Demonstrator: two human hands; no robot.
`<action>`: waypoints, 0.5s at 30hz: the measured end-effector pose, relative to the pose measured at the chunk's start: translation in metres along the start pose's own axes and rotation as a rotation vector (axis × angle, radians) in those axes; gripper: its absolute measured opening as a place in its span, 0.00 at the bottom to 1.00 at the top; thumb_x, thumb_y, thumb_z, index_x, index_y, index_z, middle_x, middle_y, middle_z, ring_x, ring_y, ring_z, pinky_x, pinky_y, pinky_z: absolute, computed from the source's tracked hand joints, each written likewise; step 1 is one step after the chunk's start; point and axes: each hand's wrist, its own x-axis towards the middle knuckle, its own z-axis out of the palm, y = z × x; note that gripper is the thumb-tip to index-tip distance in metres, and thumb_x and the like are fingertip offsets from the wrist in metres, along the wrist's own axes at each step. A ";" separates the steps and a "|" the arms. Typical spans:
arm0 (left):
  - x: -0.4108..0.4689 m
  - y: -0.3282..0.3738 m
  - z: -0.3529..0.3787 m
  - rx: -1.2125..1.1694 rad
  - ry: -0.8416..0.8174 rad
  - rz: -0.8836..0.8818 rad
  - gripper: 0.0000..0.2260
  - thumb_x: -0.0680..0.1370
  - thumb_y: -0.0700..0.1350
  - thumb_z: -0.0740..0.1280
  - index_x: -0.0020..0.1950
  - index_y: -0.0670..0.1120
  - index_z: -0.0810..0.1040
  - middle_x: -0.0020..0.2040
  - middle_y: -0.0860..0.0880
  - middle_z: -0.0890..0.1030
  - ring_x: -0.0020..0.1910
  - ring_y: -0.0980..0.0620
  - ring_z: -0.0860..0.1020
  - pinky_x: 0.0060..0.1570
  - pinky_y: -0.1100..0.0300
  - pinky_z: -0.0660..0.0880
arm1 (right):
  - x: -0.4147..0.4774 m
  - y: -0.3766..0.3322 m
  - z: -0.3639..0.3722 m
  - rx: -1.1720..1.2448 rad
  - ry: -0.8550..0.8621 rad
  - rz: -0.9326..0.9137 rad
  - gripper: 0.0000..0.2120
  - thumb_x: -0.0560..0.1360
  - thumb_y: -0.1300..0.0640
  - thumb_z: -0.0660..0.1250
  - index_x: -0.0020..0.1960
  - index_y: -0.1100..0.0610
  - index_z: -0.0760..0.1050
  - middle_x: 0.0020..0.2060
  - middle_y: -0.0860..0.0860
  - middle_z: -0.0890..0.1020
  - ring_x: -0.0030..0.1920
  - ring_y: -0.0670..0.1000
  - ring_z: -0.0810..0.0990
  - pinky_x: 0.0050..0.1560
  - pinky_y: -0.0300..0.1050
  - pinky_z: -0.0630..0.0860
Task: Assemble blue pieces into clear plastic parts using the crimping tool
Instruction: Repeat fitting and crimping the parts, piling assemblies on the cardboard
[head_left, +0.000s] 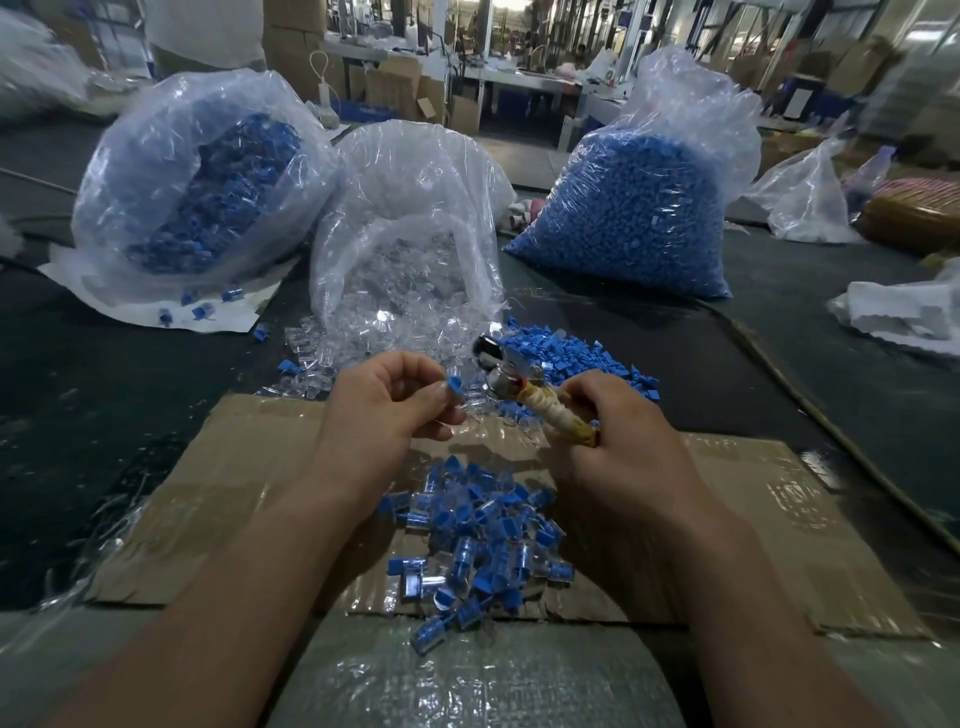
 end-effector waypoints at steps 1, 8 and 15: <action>0.000 0.000 0.000 0.011 0.001 0.003 0.07 0.74 0.32 0.63 0.41 0.42 0.75 0.32 0.50 0.82 0.32 0.54 0.81 0.31 0.66 0.77 | 0.000 -0.001 0.001 0.002 -0.016 -0.018 0.10 0.71 0.53 0.68 0.49 0.46 0.68 0.45 0.44 0.73 0.44 0.46 0.72 0.44 0.47 0.72; -0.001 0.000 0.000 0.045 0.010 0.024 0.07 0.74 0.32 0.63 0.41 0.43 0.75 0.32 0.50 0.82 0.32 0.55 0.81 0.31 0.67 0.76 | 0.001 -0.001 0.004 0.026 -0.075 -0.056 0.12 0.71 0.53 0.68 0.50 0.44 0.67 0.45 0.42 0.70 0.45 0.43 0.70 0.44 0.44 0.69; -0.002 0.003 0.000 0.051 0.019 0.032 0.07 0.74 0.31 0.63 0.41 0.43 0.75 0.33 0.48 0.81 0.32 0.56 0.81 0.31 0.67 0.77 | 0.000 -0.002 0.004 0.009 -0.110 -0.064 0.12 0.72 0.52 0.68 0.50 0.44 0.66 0.46 0.43 0.70 0.45 0.42 0.68 0.43 0.41 0.65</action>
